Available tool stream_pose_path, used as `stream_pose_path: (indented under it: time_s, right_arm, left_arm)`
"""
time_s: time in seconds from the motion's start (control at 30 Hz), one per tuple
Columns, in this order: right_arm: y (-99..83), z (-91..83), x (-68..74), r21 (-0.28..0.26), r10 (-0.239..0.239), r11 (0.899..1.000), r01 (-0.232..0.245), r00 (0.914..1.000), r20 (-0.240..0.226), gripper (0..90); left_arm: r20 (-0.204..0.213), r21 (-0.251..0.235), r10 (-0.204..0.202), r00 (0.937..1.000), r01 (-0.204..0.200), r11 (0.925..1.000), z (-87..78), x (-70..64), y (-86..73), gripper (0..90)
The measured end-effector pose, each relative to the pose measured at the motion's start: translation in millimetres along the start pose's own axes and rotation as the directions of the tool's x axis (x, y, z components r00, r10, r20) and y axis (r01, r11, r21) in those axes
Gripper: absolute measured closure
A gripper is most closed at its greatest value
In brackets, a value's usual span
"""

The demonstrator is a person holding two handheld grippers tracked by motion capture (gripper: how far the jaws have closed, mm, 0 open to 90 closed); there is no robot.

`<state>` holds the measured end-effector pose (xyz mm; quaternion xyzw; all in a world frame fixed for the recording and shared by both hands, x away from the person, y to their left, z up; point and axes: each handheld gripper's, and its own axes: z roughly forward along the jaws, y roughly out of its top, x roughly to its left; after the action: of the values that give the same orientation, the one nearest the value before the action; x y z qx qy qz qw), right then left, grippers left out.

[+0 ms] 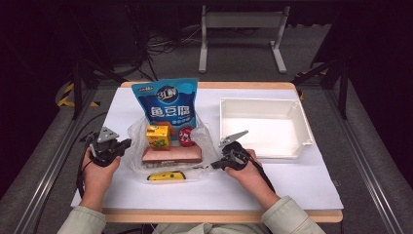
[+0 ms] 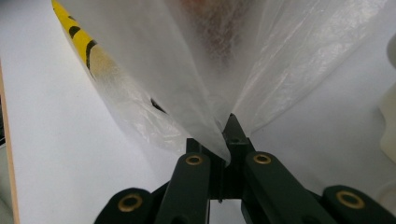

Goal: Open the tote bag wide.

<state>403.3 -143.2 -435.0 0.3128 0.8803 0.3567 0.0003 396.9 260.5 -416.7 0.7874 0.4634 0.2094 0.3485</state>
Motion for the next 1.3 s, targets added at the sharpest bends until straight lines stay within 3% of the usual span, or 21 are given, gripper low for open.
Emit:
stream_pose_path:
  time_s: [0.2, 0.3, 0.37, 0.47, 0.5, 0.57, 0.7, 0.8, 0.83, 0.87, 0.93, 1.0, 1.1, 1.23, 1.3]
  right_arm:
    - [0.2, -0.7, -0.2, -0.001, 0.0, 1.0, 0.0, 1.0, 0.001, 90.0]
    - [0.2, -1.0, 0.0, -0.002, -0.001, 1.0, 0.001, 1.0, 0.002, 90.0]
    - [0.2, -1.5, -0.1, -0.003, -0.001, 1.0, 0.001, 1.0, 0.002, 90.0]
    - [0.0, -2.1, 0.2, -0.005, -0.002, 1.0, 0.002, 1.0, 0.003, 90.0]
    - [0.1, -2.2, 0.3, -0.005, -0.002, 1.0, 0.002, 1.0, 0.003, 90.0]
    - [0.2, -2.2, 0.7, -0.004, -0.003, 1.0, 0.003, 1.0, 0.003, 90.0]
    - [0.3, -1.9, 0.8, -0.004, -0.004, 1.0, 0.004, 1.0, 0.003, 90.0]
    - [0.5, -1.3, 1.1, -0.002, -0.005, 1.0, 0.005, 1.0, 0.003, 90.0]
    - [0.5, -1.1, 1.2, -0.001, -0.004, 1.0, 0.004, 1.0, 0.003, 90.0]
    - [0.5, -1.0, 1.1, -0.003, -0.006, 1.0, 0.006, 1.0, 0.002, 90.0]
    - [0.5, -1.1, 1.1, -0.003, -0.006, 1.0, 0.006, 1.0, 0.002, 90.0]
    - [0.5, -1.1, 1.1, -0.003, -0.006, 1.0, 0.006, 1.0, 0.001, 90.0]
    - [0.4, -1.5, 1.3, -0.004, -0.008, 1.0, 0.008, 1.0, 0.002, 90.0]
    - [0.4, -1.5, 1.6, -0.005, -0.007, 1.0, 0.007, 1.0, 0.002, 90.0]
    - [0.4, -1.2, 1.7, -0.005, -0.008, 1.0, 0.008, 1.0, 0.002, 90.0]
  left_arm:
    - [0.012, 0.119, -0.006, 0.9999, 0.005, 0.9929, 23.0, 2.9, -8.2, 90.0]
    - [0.033, 0.133, -0.01, 0.9994, 0.006, 0.9911, 25.1, 4.0, -10.0, 90.0]
    - [0.044, 0.117, -0.032, 0.9986, 0.026, 0.9928, 20.8, 4.6, -10.1, 86.4]
    - [0.063, 0.088, -0.08, 0.9948, 0.074, 0.9934, 12.5, 9.2, -10.8, 67.7]
    - [0.078, 0.055, -0.11, 0.9908, 0.106, 0.9928, 4.8, 13.4, -12.0, 63.2]
    - [0.112, 0.007, -0.138, 0.9841, 0.138, 0.9905, -6.3, 16.1, -13.1, 59.6]
    - [0.124, -0.08, -0.136, 0.9829, 0.147, 0.9859, -25.2, 14.7, -11.1, 56.1]
    - [0.121, -0.151, -0.069, 0.9903, 0.088, 0.9846, -42.7, 2.5, -1.7, 53.8]
    - [0.134, -0.171, -0.048, 0.9899, 0.07, 0.9829, -46.3, -3.6, 1.8, 53.2]
    - [0.134, -0.171, -0.048, 0.9899, 0.07, 0.9829, -46.3, -3.6, 1.8, 53.0]
    - [0.141, -0.166, 0.003, 0.99, 0.021, 0.986, -47.3, -15.1, 8.4, 52.5]
    - [0.153, -0.153, 0.028, 0.9878, -0.004, 0.9882, -42.7, -22.9, 12.4, 50.8]
    - [0.157, -0.122, 0.032, 0.9871, -0.013, 0.9925, -32.2, -26.4, 15.2, 46.5]
    - [0.148, -0.074, 0.001, 0.989, 0.01, 0.9972, -14.4, -22.7, 16.5, 46.0]
    - [0.134, -0.035, -0.025, 0.9907, 0.03, 0.9989, -3.8, -17.7, 14.3, 50.1]
